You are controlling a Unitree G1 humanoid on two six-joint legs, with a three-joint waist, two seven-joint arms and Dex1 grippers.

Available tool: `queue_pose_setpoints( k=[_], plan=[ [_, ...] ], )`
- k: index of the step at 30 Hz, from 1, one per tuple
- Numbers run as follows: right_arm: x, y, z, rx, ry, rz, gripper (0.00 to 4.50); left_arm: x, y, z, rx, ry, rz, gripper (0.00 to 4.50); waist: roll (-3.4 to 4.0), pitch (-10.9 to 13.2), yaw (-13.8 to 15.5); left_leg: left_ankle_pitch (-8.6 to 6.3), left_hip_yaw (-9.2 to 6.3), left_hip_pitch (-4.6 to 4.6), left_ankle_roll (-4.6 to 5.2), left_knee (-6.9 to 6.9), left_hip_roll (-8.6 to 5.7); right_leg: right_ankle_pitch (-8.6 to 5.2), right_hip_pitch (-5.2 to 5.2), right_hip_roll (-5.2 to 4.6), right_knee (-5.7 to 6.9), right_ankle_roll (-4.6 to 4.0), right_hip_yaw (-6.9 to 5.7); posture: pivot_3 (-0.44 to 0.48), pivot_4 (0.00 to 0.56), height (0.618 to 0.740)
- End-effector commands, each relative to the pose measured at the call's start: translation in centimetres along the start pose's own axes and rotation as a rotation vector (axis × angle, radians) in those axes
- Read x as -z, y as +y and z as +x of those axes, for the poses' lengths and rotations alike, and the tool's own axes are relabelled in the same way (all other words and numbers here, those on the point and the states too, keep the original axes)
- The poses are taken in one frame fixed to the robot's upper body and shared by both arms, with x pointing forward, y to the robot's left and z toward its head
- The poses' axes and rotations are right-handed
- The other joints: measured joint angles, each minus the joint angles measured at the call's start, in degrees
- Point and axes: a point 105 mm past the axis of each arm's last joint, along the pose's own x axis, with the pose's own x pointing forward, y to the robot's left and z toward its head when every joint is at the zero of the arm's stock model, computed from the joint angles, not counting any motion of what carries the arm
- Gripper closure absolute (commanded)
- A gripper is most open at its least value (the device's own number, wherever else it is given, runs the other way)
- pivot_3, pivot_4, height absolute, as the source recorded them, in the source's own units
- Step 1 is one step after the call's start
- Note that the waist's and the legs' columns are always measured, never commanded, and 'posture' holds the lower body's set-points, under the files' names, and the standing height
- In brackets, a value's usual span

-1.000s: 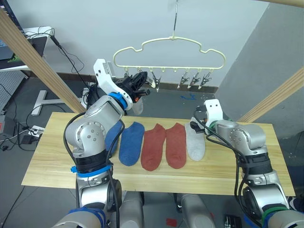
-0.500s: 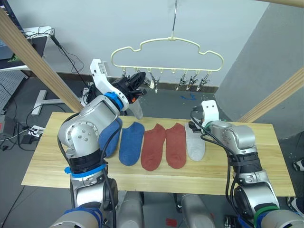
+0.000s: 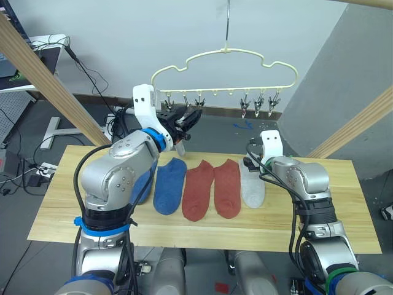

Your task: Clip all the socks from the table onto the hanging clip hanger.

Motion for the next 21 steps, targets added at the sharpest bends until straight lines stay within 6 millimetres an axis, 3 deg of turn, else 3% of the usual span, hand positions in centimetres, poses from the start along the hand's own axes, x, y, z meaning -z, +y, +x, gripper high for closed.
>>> queue_pose_setpoints(
  k=[1,8,17,21],
  plan=[
    [-0.9,-0.2,-0.6,0.004,-0.042,0.003,0.00,-1.1,-0.4,-0.6,0.000,-0.058,0.095,1.96,0.00,0.00,0.02,0.00,0.00,0.00,0.00,-0.01,0.00,0.00,0.00,0.00,-0.01,0.00,0.00,-0.002,0.309,0.740],
    [-0.8,-0.5,-0.7,0.009,-0.039,0.006,0.00,-0.8,-0.1,-1.0,-0.044,-0.089,0.135,1.96,0.00,0.00,0.01,0.00,0.01,0.00,0.00,-0.02,0.00,0.00,0.00,0.00,-0.03,0.00,0.01,-0.003,0.303,0.740],
    [-0.4,-0.6,-0.9,0.011,-0.031,0.006,0.00,-1.5,0.2,-2.8,-0.064,-0.170,0.049,1.96,0.00,0.00,-0.03,0.00,0.02,-0.01,0.00,-0.02,0.01,0.00,0.00,-0.01,-0.06,0.00,0.02,-0.005,0.300,0.740],
    [-0.1,-0.6,-1.2,0.005,-0.023,0.003,0.00,-0.2,0.1,-4.1,-0.054,-0.129,0.050,1.96,0.00,0.00,-0.02,0.00,0.03,-0.01,0.00,-0.03,0.01,0.00,0.01,-0.01,-0.07,0.00,0.03,0.013,0.301,0.740]
  ],
)
